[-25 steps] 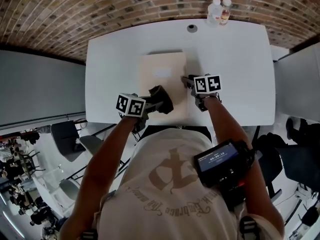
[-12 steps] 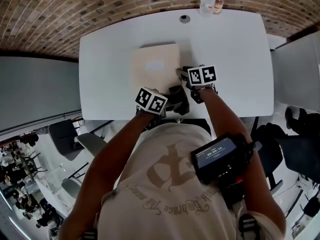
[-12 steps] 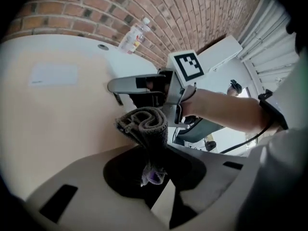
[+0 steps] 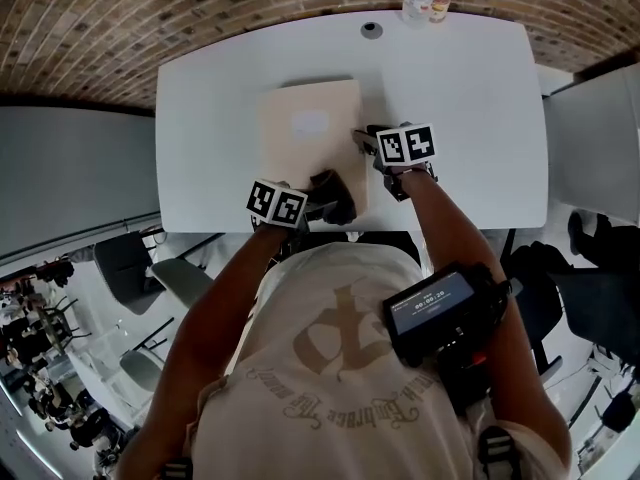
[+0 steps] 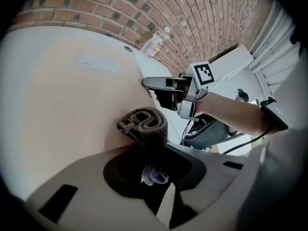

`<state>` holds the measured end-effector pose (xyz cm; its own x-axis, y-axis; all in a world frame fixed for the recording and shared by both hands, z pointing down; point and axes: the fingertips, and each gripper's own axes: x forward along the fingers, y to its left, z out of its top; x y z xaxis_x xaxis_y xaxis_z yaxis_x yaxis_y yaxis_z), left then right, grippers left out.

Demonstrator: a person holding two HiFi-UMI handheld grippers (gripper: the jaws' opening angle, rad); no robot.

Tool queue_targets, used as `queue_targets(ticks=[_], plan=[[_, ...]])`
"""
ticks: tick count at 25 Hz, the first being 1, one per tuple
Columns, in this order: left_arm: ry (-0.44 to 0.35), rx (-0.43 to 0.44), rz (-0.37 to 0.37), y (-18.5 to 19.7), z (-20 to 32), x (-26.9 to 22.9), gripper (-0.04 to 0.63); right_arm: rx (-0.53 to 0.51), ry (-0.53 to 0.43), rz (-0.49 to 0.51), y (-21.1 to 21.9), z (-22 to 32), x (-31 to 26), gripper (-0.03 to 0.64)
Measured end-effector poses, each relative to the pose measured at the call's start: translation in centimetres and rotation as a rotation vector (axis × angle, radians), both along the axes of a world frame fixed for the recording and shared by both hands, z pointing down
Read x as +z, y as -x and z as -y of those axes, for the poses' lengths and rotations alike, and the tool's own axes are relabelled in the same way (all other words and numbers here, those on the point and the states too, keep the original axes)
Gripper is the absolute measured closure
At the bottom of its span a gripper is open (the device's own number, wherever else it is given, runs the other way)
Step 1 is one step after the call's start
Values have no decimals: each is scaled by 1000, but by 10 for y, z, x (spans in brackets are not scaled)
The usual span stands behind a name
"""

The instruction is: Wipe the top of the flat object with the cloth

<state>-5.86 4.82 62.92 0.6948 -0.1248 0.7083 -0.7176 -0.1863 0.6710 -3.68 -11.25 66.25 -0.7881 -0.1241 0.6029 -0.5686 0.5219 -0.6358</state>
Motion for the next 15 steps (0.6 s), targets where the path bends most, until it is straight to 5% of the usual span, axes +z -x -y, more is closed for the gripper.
queue_targets(ticks=[15], plan=[[-3,-171,-19,110,-39,-1,488,9,-16,-56,-1,0,0,445]])
